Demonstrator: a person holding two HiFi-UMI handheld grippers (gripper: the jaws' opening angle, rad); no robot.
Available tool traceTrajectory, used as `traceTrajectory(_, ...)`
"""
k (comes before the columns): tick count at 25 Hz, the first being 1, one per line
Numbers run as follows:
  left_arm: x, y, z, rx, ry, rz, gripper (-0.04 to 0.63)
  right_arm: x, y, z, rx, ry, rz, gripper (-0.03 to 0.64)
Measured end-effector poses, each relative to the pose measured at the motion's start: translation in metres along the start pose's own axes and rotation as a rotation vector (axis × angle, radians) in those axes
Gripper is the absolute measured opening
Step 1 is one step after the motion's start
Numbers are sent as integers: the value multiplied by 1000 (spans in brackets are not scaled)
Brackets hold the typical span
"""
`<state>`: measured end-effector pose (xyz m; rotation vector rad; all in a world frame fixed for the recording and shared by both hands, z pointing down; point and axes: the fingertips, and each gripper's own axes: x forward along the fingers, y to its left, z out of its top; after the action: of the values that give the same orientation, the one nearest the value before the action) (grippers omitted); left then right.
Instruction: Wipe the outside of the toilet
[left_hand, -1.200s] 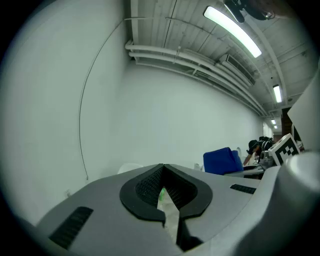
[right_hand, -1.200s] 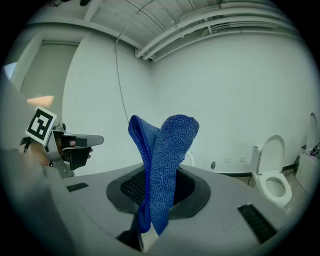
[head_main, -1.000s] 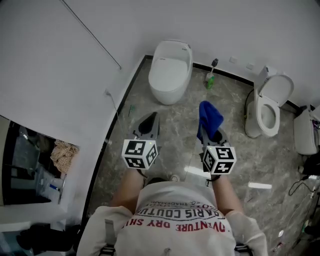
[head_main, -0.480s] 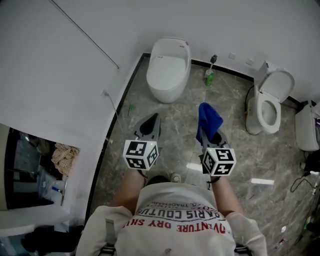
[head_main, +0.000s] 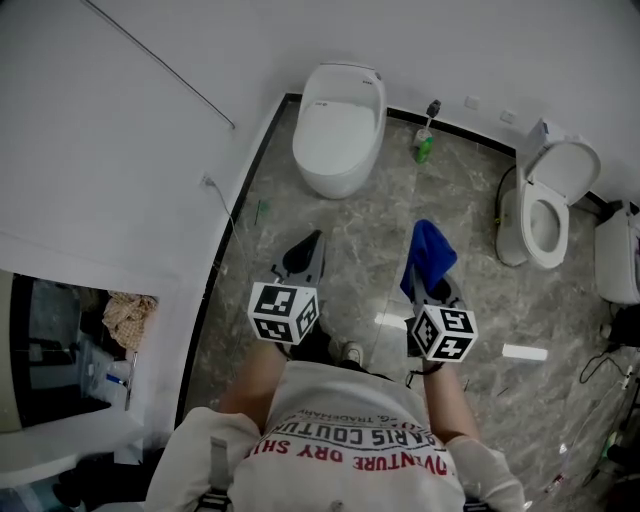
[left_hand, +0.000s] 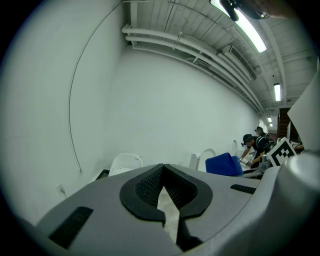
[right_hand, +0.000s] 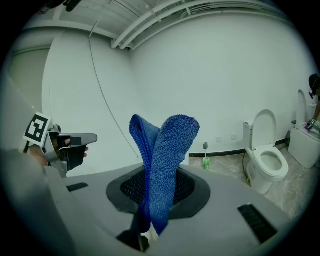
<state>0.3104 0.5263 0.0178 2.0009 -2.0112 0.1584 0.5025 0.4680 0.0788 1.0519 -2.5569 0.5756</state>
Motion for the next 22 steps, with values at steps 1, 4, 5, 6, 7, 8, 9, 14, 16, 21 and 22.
traceTrajectory(1, 5, 7, 0, -3, 4, -3, 6, 8, 0, 2, 3, 2, -4, 77)
traceTrajectory(4, 25, 39, 3, -15, 4, -7, 6, 42, 7, 15, 3, -5, -3, 75)
traceTrajectory(5, 34, 53, 6, -19, 1, -8, 6, 56, 11, 21, 1, -8, -6, 75)
traceTrajectory(6, 43, 68, 9, -24, -3, -11, 6, 72, 15, 27, -2, -10, -10, 75)
traceTrajectory(7, 54, 85, 13, -28, -5, -15, 6, 90, 20, 33, -4, -9, -16, 75)
traceTrajectory(8, 64, 103, 19, -33, -8, -21, 6, 108, 26, 40, -5, -6, -24, 77)
traceTrajectory(9, 75, 123, 25, -37, -12, -26, 6, 128, 33, 48, -6, -3, -33, 75)
traceTrajectory(14, 130, 223, 65, -48, -34, -53, 6, 232, 77, 96, 17, -5, -55, 75)
traceTrajectory(16, 154, 257, 81, -46, -34, -77, 6, 275, 91, 117, 50, -12, -61, 75)
traceTrajectory(21, 210, 335, 109, -32, -27, -96, 6, 370, 110, 158, 74, -9, -85, 77)
traceTrajectory(22, 221, 349, 112, -31, -25, -93, 6, 388, 111, 164, 80, -6, -84, 77)
